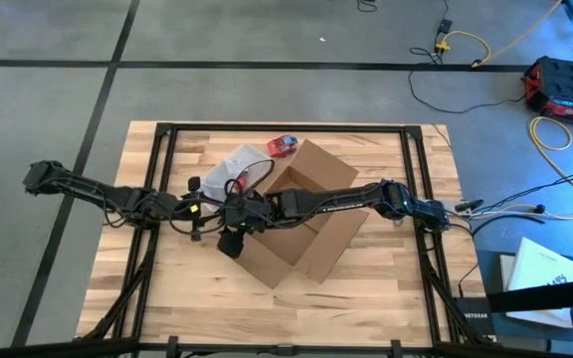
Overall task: Unpack boxes
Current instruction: Close the transparent zip bag
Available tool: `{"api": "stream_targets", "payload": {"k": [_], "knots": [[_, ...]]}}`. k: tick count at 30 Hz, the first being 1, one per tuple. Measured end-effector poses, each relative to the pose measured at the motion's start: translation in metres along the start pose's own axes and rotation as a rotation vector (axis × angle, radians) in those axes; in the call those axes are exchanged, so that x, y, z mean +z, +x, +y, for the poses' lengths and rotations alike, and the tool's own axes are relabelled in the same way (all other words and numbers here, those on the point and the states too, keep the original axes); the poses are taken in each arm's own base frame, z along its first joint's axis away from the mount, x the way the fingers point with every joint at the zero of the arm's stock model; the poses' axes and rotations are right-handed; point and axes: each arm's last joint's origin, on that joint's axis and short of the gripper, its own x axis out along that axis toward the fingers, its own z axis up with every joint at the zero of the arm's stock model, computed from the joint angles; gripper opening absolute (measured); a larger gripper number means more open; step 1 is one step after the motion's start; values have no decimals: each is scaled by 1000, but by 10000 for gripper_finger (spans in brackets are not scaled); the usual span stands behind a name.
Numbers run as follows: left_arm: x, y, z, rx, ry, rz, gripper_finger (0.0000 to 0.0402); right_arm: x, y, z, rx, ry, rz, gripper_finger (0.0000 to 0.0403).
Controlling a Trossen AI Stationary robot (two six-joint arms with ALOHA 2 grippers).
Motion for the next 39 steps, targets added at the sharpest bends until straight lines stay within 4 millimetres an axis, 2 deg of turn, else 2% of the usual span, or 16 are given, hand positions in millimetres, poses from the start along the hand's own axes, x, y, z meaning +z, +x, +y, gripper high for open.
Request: {"api": "stream_targets", "payload": {"k": [4, 7, 13, 18, 24, 32, 39], "knots": [[2, -1, -1, -31, -7, -19, 193, -1, 0, 1, 2, 20, 1, 257], [13, -6, -2, -71, 13, -77, 228, -2, 0, 3, 2, 16, 7, 257], [16, -11, -4, -40, 197, -45, 263, -8, -1, 3, -1, 12, 63, 257], [7, -6, -5, 79, 256, 74, 265, -6, -1, 5, 14, 3, 43, 257], [0, 3, -11, 66, 298, 158, 265, -5, -1, 4, 11, 1, 32, 257], [0, 3, -15, 44, 318, 152, 243, -6, -1, 4, 5, -2, 40, 257], [-1, 3, -15, 59, 328, 161, 240, -8, -1, 3, -4, -5, 54, 257]]}}
